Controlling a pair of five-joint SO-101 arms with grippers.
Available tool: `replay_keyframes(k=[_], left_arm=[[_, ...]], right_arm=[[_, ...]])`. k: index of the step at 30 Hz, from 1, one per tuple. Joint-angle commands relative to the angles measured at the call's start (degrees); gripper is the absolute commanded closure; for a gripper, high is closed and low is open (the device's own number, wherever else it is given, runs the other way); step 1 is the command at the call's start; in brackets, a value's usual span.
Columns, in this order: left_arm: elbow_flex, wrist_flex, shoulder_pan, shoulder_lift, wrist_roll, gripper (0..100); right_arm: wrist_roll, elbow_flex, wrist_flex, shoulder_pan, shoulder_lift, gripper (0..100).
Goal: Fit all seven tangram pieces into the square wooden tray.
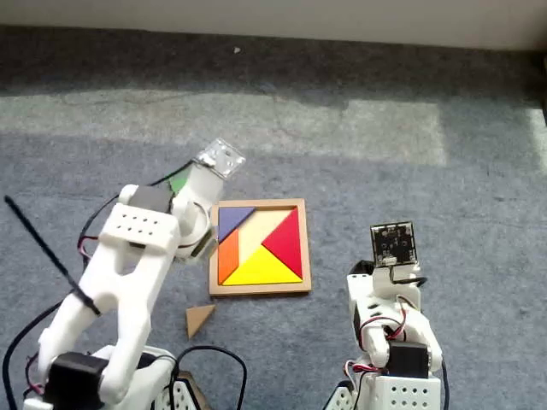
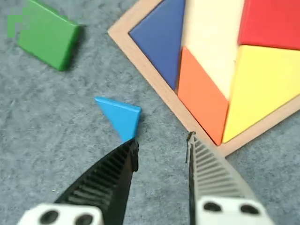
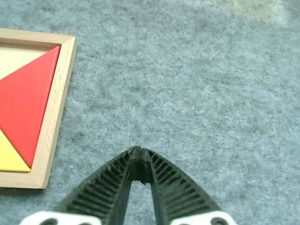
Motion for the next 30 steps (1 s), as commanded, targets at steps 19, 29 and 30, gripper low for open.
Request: replay_keyframes(k=[19, 29, 30], left_arm=[[-31.16, -0.62, -13.49, 30.20, 11.16, 73], [-52.88, -0.18, -12.79, 48.40, 26.20, 73], [-54.64, -0.09, -12.79, 50.24, 27.78, 73]], right_arm=[[0.62, 7.52, -1.36, 0.66, -0.84, 98.5], [0.62, 7.52, -1.45, 0.66, -0.84, 98.5], [0.62, 7.52, -1.45, 0.66, -0.84, 98.5]])
